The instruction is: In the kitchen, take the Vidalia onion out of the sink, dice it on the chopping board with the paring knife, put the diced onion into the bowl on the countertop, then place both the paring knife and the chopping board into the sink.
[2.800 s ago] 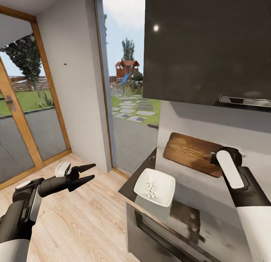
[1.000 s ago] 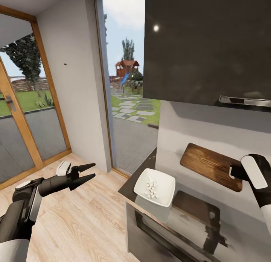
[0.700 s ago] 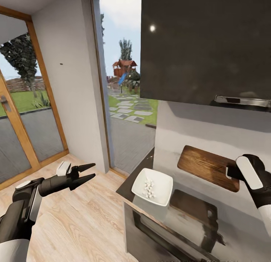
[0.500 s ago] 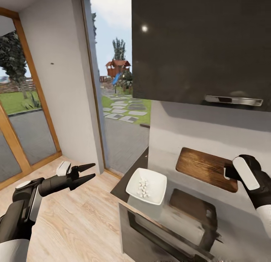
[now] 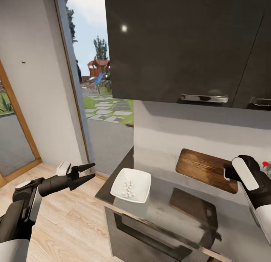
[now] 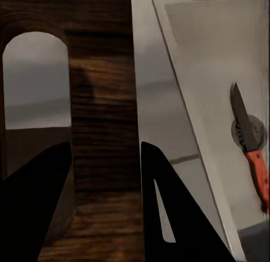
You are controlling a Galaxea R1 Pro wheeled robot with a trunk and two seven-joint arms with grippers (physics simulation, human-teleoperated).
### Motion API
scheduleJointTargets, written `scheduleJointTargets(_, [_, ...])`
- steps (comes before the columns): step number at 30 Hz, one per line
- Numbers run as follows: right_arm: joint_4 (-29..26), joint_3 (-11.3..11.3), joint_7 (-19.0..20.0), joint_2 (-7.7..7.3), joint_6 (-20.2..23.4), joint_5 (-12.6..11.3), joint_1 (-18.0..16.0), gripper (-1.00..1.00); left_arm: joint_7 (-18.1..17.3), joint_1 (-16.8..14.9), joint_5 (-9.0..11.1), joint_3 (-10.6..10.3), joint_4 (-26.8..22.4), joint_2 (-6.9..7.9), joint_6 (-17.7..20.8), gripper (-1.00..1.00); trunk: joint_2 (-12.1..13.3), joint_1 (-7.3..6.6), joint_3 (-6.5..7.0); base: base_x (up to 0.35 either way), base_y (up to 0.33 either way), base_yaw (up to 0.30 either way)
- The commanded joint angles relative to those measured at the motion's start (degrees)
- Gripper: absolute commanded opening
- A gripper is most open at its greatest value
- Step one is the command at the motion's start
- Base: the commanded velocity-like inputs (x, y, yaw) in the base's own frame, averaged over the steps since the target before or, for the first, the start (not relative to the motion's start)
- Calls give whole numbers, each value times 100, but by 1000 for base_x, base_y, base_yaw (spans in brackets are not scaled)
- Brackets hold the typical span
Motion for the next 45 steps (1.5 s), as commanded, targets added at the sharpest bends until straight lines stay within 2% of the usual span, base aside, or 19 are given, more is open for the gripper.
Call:
scheduleJointTargets(1, [-2,14,-58,-4,16,-46,-8,-100,-21,-3,2,2,-2,2,60,100,-12,3,-10,0,0,-285])
scheduleJointTargets(28, [-2,23,-58,-4,16,-48,-8,-100,-21,-3,2,1,-11,2,60,100,-12,3,-10,1,-14,-285])
scheduleJointTargets(38, [-2,36,-58,0,16,-47,-8,-100,-21,-3,2,-6,-11,2,60,100,-12,3,-10,187,-153,-285])
scheduleJointTargets(45, [-2,40,-58,5,16,-47,-8,-100,-21,-3,2,2,-11,8,60,100,-12,3,-10,22,-17,-285])
